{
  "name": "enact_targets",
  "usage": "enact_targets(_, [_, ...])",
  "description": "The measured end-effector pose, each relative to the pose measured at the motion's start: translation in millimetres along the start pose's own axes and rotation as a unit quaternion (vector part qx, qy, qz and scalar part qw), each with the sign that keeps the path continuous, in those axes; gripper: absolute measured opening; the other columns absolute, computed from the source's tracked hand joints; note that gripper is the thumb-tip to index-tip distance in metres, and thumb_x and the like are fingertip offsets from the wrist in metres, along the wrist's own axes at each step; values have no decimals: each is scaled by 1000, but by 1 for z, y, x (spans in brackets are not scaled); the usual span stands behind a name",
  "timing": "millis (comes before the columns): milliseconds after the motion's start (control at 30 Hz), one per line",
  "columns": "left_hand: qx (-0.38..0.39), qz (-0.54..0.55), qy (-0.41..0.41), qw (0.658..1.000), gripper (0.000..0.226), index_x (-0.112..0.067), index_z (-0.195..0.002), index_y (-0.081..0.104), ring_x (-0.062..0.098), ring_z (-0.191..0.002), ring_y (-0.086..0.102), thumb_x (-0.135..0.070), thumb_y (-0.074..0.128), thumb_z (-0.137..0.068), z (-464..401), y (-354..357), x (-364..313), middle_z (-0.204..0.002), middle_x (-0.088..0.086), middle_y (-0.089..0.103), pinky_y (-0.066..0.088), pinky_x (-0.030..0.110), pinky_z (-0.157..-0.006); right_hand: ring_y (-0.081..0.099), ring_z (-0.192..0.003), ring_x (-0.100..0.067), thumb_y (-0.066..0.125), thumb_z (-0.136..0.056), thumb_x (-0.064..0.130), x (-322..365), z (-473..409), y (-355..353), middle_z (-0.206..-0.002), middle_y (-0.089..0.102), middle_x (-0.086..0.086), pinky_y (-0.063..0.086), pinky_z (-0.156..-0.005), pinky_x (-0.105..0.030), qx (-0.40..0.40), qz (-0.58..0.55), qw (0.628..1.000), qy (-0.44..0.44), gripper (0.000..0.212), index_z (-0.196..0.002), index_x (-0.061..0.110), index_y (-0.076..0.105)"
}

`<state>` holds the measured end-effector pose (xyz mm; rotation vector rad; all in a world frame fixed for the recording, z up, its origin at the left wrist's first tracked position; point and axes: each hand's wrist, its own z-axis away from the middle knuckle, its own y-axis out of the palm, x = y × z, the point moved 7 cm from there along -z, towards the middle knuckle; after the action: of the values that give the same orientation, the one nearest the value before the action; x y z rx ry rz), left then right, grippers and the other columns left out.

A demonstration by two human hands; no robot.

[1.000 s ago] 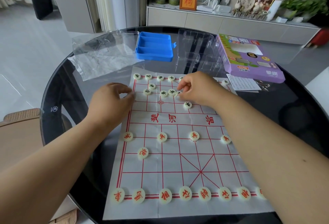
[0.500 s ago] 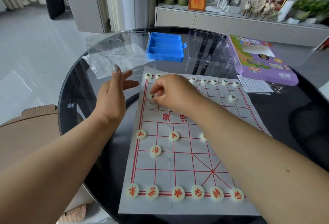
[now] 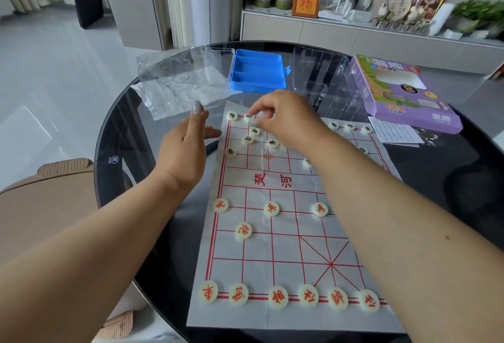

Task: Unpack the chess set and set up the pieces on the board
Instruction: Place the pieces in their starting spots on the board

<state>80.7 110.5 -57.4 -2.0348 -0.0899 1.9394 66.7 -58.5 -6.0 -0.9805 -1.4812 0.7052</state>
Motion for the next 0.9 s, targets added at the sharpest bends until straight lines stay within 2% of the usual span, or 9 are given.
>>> enact_targets(67, [3,-11,0,1000,66,-23,-138,46,0,-107,41,-59,13,-94,0,1,-2,-117,-5,65,20,22,-92,51,-76,-9,68,-85,26,-14,-7,-4,-76,49,15,45,-72,-26,1,25,999,20,18,-103,26,70])
enact_targets(200, [5,-33,-4,999,65,-23,-138,46,1,-104,40,-57,12,-95,2,2,-4,-120,-3,64,22,25,-98,53,-86,-15,70,-84,28,-21,-8,14,-88,50,8,45,-76,-29,66,69,995,32,25,-109,32,66])
enact_targets(333, [7,-32,0,999,64,-20,-135,50,-2,-103,40,-56,13,-96,2,3,-5,-116,-4,65,21,19,-91,53,-112,-21,70,-83,33,-20,-8,20,-93,45,7,42,-97,-39,70,77,994,34,29,-112,32,65])
enact_targets(500, [11,-44,3,999,65,-20,-137,47,0,-105,38,-56,12,-95,3,4,-6,-119,-3,65,20,22,-91,46,-90,-17,69,-84,34,-19,-11,23,-98,41,7,41,-85,-34,74,94,992,44,24,-108,32,65])
enact_targets(633, [13,-45,1,999,64,-20,-137,47,0,-104,39,-55,12,-96,3,4,-6,-118,-4,65,20,21,-91,51,-94,-21,69,-84,34,-18,-9,23,-98,45,6,42,-88,-36,77,87,992,51,21,-103,30,64])
enact_targets(767, [15,-52,0,999,64,-21,-137,47,-2,-103,39,-56,12,-96,2,4,-6,-117,-5,65,20,20,-88,54,-102,-23,66,-86,33,-16,-6,18,-100,46,4,45,-93,-39,71,78,993,48,24,-108,24,63])
enact_targets(833, [16,-56,2,998,64,-21,-137,47,-2,-103,39,-56,12,-96,2,5,-6,-118,-5,64,20,20,-88,55,-99,-20,66,-87,33,-15,-2,11,-97,47,6,46,-91,-37,47,60,996,39,24,-108,23,64])
enact_targets(900, [15,-59,2,998,64,-21,-137,47,-2,-102,39,-56,12,-96,3,5,-7,-119,-5,64,20,19,-88,53,-91,-15,67,-86,34,-15,4,3,-92,48,8,45,-83,-30,27,46,998,26,23,-106,23,65])
